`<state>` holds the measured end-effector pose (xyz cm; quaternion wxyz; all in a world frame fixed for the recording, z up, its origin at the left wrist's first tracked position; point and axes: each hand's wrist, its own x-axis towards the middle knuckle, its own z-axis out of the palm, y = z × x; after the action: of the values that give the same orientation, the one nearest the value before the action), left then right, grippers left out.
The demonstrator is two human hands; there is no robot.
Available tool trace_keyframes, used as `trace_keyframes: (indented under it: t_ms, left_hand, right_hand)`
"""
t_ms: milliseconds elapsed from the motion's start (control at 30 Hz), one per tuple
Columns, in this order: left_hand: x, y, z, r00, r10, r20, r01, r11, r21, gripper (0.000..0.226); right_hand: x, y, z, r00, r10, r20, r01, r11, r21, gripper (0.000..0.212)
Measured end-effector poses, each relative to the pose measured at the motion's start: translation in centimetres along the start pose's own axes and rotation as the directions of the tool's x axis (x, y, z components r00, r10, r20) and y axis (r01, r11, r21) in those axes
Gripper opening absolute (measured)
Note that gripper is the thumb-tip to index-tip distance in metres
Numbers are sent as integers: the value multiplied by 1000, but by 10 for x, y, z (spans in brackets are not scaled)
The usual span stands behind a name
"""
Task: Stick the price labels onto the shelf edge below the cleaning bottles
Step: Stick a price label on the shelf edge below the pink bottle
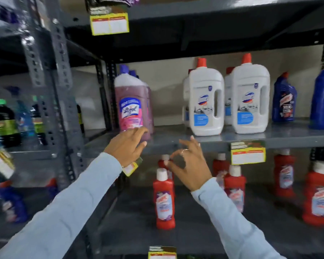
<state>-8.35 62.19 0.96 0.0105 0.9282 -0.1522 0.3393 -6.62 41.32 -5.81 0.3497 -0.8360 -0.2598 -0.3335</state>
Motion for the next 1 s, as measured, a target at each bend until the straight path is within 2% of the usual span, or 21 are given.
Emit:
trace_keyframes:
  t_ms: [100,167,233,300,400,533,633,700,833,933,1000]
  left_hand:
    - [-5,-43,-19,987,-40,154,6,977,213,31]
    - [-6,-65,-27,962,-36,269,-40,962,270,25]
    - [-3,-74,-29,930,-35,365,-76,956,284,23]
    - [0,-77,-25,922,-5,386,-121,946,302,23]
    - [2,-75,-18,938,25,346,-140,940,311,22]
    - [-12,-82,-13,961,40,275,-100,973,208,18]
    - [-27,-95,-8,975,31,219,-27,999,-19,19]
    - [-39,-104,1,980,36,196,-15,994,-110,23]
    - [-62,-105,42,991,129,42,-133,987,88,27]
    - [-69,-105,62,988,141,-59,-132,982,135,23]
    - [-66,-109,64,981,124,-149,-116,991,59,17]
  right_hand:
    - [19,-32,48,995,24,99,-13,994,-107,42]
    - [31,-50,71,988,72,133,-46,981,-187,41]
    - [38,-63,86,985,141,104,-116,970,-216,32]
    - [42,-70,94,978,209,22,-199,953,-227,27]
    - [44,-76,96,964,264,-13,-256,922,-290,28]
    - [49,-81,89,955,294,31,-271,915,-300,24]
    - [51,-75,79,962,269,52,-253,945,-207,8]
    - [47,-71,78,971,233,59,-217,956,-195,9]
    - [31,-64,96,993,108,51,-61,829,-556,13]
    - [31,-66,98,994,106,37,-60,782,-621,20]
    - [36,-64,95,995,100,9,-74,790,-609,21]
